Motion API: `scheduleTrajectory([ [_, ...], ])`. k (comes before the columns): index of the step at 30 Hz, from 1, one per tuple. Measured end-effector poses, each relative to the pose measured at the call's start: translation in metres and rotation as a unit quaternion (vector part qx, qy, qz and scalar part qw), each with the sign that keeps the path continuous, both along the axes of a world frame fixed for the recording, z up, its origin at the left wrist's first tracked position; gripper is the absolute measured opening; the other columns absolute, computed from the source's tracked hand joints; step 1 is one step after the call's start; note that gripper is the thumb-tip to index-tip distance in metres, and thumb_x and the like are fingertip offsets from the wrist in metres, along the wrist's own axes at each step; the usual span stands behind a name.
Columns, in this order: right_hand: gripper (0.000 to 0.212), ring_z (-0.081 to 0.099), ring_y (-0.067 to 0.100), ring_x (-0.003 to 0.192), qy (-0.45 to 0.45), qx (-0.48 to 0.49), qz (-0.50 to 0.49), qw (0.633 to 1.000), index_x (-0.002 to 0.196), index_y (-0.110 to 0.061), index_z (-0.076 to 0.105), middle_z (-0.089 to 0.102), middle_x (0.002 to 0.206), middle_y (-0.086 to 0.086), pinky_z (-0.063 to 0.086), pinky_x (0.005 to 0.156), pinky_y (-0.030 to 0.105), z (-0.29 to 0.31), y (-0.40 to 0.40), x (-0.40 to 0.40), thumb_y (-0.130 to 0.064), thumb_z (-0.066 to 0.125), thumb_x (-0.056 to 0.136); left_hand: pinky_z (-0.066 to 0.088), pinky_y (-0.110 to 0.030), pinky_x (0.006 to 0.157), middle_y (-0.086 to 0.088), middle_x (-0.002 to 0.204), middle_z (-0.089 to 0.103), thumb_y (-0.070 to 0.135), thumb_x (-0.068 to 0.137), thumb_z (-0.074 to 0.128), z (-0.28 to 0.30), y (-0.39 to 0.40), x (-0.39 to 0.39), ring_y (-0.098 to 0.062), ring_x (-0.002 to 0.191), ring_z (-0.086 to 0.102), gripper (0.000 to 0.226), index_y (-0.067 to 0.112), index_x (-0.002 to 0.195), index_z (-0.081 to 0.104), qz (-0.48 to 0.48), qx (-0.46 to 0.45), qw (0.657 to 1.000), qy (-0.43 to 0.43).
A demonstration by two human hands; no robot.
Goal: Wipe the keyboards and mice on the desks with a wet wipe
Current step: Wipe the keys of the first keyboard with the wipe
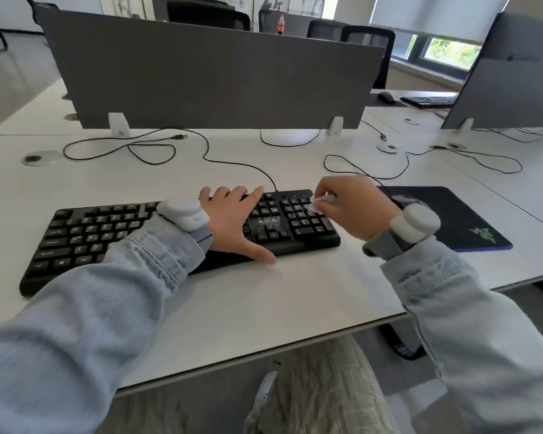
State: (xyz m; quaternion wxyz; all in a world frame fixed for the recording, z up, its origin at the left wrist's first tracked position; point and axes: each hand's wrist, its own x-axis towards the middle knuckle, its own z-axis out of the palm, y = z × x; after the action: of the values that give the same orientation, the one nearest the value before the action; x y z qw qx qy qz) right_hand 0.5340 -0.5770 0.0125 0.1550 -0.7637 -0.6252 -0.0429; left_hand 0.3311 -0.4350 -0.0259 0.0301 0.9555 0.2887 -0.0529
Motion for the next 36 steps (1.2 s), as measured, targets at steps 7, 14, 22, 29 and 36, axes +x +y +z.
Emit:
scheduleTrajectory([
  [7,0.013,0.054,0.013,0.083,-0.003,-0.047,0.048,0.998,0.095,-0.018,0.070,0.064,0.090,-0.003,0.034,0.070,0.022,0.001,0.074,-0.013,-0.026,0.064,0.087,0.016,-0.056,0.118,0.004,0.157,0.029,0.107,0.043,0.041,-0.003,-0.001,0.019,-0.027,0.142,0.029,0.145,0.031,0.157,-0.005,0.013,-0.008,1.000,-0.017],
  [14,0.008,0.051,0.003,0.071,0.018,-0.153,0.076,0.985,0.084,-0.030,0.069,0.055,0.073,-0.017,0.032,0.058,0.023,0.005,0.088,0.014,-0.036,0.072,0.078,0.008,-0.055,0.121,0.005,0.160,0.022,0.106,0.034,0.031,-0.007,-0.001,0.014,-0.025,0.146,0.022,0.151,0.030,0.158,-0.009,0.018,-0.014,1.000,-0.019],
  [22,0.008,0.052,0.006,0.062,0.034,-0.120,0.111,0.986,0.082,-0.030,0.068,0.061,0.069,-0.008,0.038,0.055,0.027,0.001,0.094,0.021,-0.037,0.067,0.078,0.009,-0.052,0.122,0.011,0.160,0.018,0.108,0.039,0.028,-0.016,0.004,0.014,-0.020,0.147,0.018,0.148,0.028,0.158,-0.010,0.004,-0.007,1.000,-0.021],
  [29,0.006,0.056,0.011,0.069,0.012,-0.118,0.096,0.988,0.079,-0.033,0.069,0.061,0.072,-0.010,0.047,0.065,0.031,-0.001,0.088,0.030,-0.038,0.069,0.077,0.010,-0.047,0.123,0.009,0.162,0.014,0.108,0.041,0.027,-0.013,0.003,0.010,-0.019,0.148,0.015,0.146,0.029,0.158,-0.010,-0.005,0.006,1.000,-0.019],
  [36,0.011,0.053,0.007,0.066,0.022,-0.104,0.111,0.988,0.079,-0.028,0.069,0.061,0.070,-0.012,0.040,0.059,0.025,-0.005,0.089,0.021,-0.039,0.073,0.078,0.018,-0.044,0.121,0.006,0.161,0.018,0.107,0.042,0.024,-0.014,0.001,0.011,-0.023,0.146,0.020,0.143,0.027,0.159,-0.002,-0.025,0.026,0.999,-0.030],
])
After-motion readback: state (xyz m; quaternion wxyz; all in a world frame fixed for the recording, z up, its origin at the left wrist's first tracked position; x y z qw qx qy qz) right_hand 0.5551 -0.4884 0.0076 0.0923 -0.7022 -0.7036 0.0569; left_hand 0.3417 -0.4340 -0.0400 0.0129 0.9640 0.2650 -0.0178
